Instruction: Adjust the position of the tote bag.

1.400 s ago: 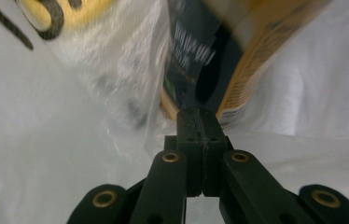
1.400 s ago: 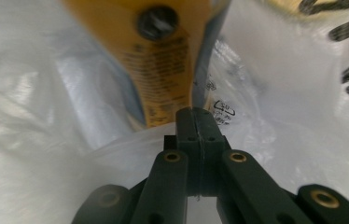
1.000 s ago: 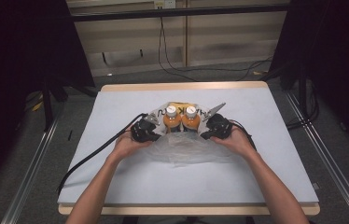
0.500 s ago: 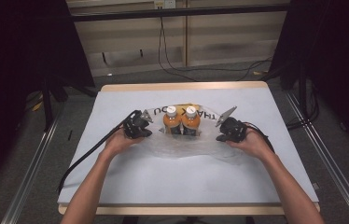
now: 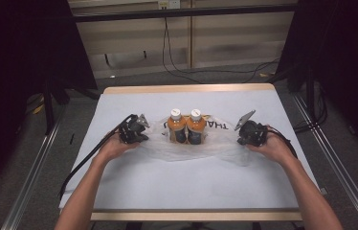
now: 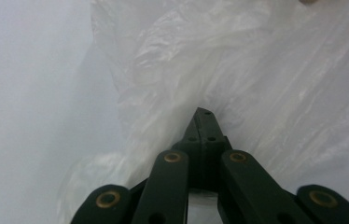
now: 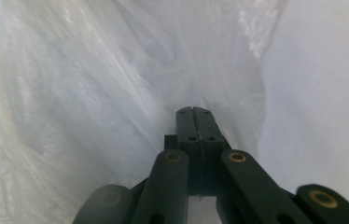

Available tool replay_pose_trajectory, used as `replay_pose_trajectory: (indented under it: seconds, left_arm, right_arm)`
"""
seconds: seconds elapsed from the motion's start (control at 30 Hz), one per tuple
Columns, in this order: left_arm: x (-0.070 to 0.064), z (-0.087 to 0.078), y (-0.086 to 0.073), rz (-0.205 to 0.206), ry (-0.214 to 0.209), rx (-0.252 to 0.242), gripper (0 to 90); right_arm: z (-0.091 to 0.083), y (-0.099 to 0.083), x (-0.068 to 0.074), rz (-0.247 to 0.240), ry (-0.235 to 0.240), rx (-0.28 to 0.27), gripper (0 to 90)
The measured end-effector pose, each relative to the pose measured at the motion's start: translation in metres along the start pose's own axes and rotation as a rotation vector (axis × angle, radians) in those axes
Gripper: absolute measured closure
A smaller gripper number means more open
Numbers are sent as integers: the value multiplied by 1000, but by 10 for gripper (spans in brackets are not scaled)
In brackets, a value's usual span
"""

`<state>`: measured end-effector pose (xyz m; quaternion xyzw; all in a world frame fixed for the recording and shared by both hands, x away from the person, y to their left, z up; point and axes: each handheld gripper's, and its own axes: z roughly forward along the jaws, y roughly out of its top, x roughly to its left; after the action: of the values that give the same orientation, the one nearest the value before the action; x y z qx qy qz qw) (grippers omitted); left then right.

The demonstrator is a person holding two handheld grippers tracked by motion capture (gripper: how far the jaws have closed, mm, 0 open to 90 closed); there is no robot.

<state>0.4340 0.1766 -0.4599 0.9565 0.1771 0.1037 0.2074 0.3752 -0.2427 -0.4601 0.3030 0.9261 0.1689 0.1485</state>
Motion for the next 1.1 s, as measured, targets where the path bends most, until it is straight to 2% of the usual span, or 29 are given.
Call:
replay_pose_trajectory:
  seconds: [0.07,0.13,0.17,0.2,0.33,0.4,0.5,0.53,0.6,0.63,0.67,0.7,0.83,0.87,0.9,0.97,1.03,1.1]
  left_arm:
    - [-3,-4,-3,18,-40,10,900]
    - [-5,-7,-6,46,-39,23,900]
    - [-6,-7,-8,24,-45,13,900]
    - [-4,-7,-8,34,-44,21,900]
    - [-4,-7,-7,31,-16,28,900]
    - [-3,-8,-9,50,-13,40,900]
    - [-4,-9,-11,60,-2,32,900]
    - [-5,-8,-12,42,3,17,900]
    - [-6,-9,-13,44,-2,22,900]
    - [-7,-9,-13,59,11,22,900]
    - [-10,-9,-13,52,16,33,900]
    - [-9,-10,-12,69,11,38,900]
    - [-9,-11,-14,61,-7,34,900]
    - [-10,-11,-16,43,-8,20,900]
    - [-8,-11,-16,56,-11,14,900]
    - [-7,-12,-19,27,-39,3,900]
    - [-4,-13,-25,6,-69,-29,900]
    - [-2,-14,-29,-18,-74,-51,900]
  right_arm:
    - [1,-1,-2,14,-27,-3,900]
    - [3,-1,-4,21,-36,-13,900]
    - [3,-1,-6,23,-32,-17,900]
    - [3,-1,-7,26,-28,-20,900]
    - [2,-1,-7,18,-15,-3,900]
    - [0,-5,-8,5,-12,6,900]
    - [-4,-12,-7,3,-9,8,900]
    - [-5,-15,-7,2,-5,8,900]
    - [-8,-20,-7,2,-1,11,900]
    - [-10,-22,-7,-3,0,13,900]
    - [-10,-24,-7,-2,-1,12,900]
    - [-11,-25,-7,-4,-5,8,900]
    - [-11,-27,-6,-4,-15,-5,900]
    - [-10,-28,-6,7,-18,-10,900]
    - [-10,-28,-6,17,-28,-17,900]
    - [-8,-26,-7,14,-52,-23,900]
    - [-6,-24,-8,26,-53,-30,900]
    - [-4,-22,-9,29,-66,-40,900]
